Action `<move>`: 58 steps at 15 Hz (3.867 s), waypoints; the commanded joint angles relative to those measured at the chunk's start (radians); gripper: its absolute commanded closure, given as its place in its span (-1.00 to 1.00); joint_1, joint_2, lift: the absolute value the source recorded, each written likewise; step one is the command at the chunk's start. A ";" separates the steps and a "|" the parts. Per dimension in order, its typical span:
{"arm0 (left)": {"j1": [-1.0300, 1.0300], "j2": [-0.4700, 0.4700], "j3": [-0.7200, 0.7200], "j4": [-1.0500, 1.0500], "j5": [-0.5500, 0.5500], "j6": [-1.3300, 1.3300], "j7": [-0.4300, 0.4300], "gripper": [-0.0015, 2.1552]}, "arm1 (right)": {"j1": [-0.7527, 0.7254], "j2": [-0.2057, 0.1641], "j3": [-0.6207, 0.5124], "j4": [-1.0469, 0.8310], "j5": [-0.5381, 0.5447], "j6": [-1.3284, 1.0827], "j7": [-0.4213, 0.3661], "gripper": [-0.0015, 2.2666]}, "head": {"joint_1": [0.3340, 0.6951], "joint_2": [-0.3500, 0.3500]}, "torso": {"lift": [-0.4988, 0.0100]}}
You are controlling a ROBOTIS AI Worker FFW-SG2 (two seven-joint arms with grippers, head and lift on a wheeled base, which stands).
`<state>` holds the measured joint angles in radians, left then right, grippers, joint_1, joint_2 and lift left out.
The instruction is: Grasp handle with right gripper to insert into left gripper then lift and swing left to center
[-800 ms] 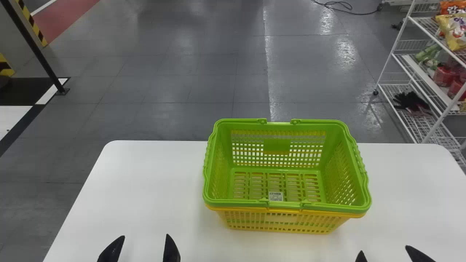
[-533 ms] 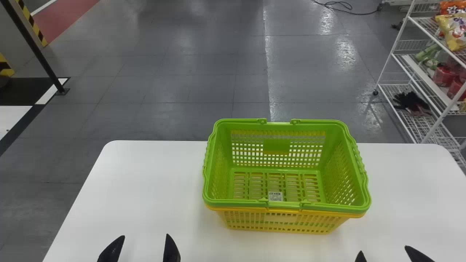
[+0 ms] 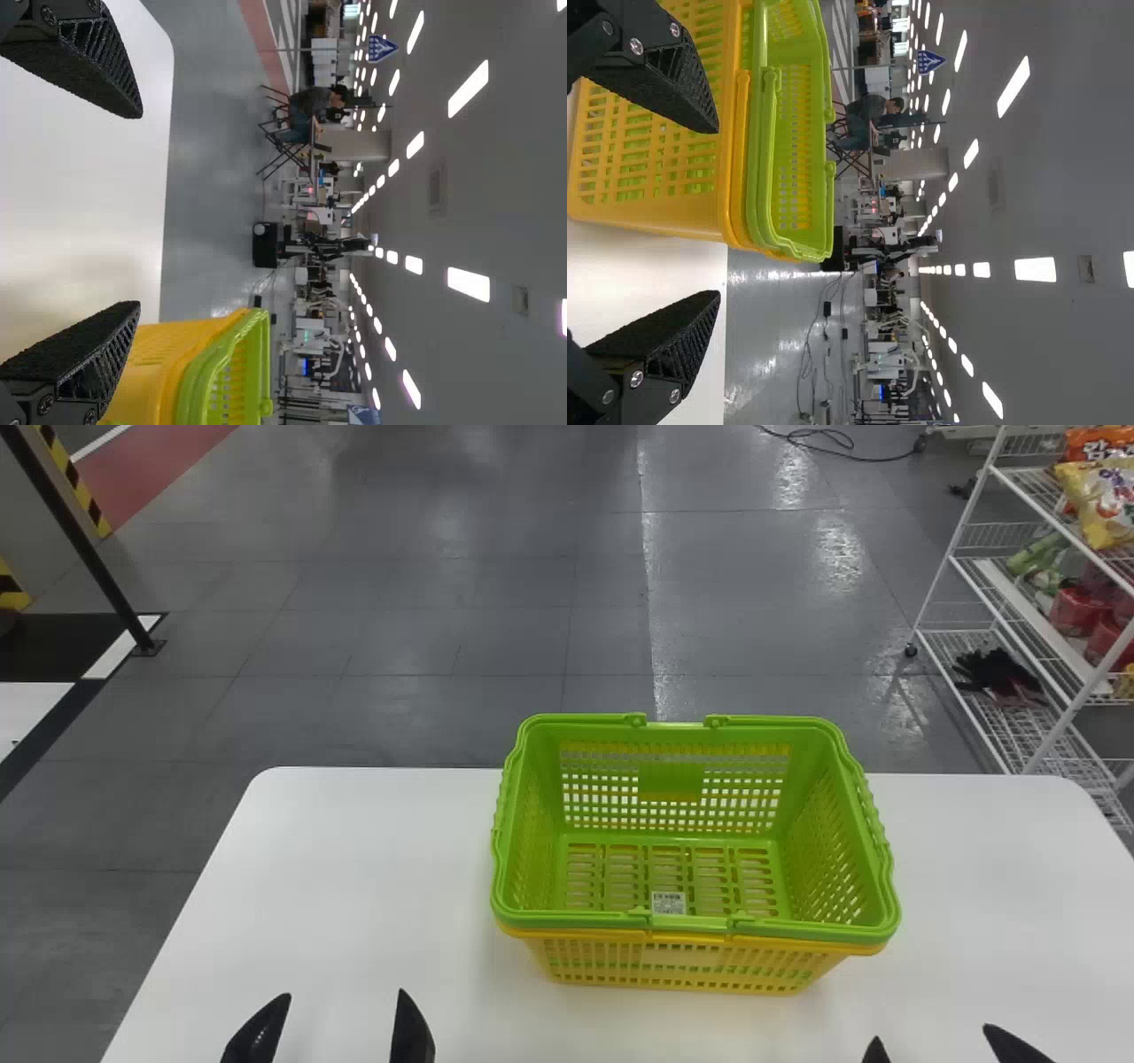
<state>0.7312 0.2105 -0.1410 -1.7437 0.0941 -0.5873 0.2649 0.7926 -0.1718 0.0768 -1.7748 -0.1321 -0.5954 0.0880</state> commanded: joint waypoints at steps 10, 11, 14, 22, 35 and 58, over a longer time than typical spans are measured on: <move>-0.090 0.023 0.089 -0.352 0.009 0.614 -0.038 -0.93 | 0.013 0.000 0.001 -0.002 0.000 -0.022 -0.001 -0.85 | 1.00 0.25 | 0.60; -0.108 0.024 0.096 -0.385 0.023 0.688 -0.046 -0.93 | 0.013 0.000 0.001 -0.002 -0.001 -0.025 -0.001 -0.85 | 1.00 0.25 | 0.60; -0.179 0.032 0.104 -0.445 0.038 0.823 -0.039 -0.92 | 0.013 0.002 0.005 -0.002 0.000 -0.025 -0.001 -0.85 | 1.00 0.27 | 0.60; -0.385 0.044 0.218 -0.491 0.276 1.170 -0.084 -0.96 | 0.013 0.002 0.015 -0.002 0.000 -0.013 -0.001 -0.85 | 1.00 0.33 | 0.60; -0.748 0.055 0.417 -0.220 0.708 1.863 -0.493 -0.96 | 0.037 0.002 0.018 -0.021 0.008 -0.010 -0.001 -0.85 | 1.00 0.15 | 0.60; -1.017 0.029 0.336 0.210 0.851 1.964 -0.593 -0.96 | 0.037 0.006 0.000 0.000 0.008 -0.007 -0.001 -0.85 | 1.00 -0.23 | 0.60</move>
<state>-0.2867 0.2417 0.1952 -1.5298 0.9437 1.3769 -0.3298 0.8306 -0.1656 0.0775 -1.7776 -0.1242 -0.6020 0.0874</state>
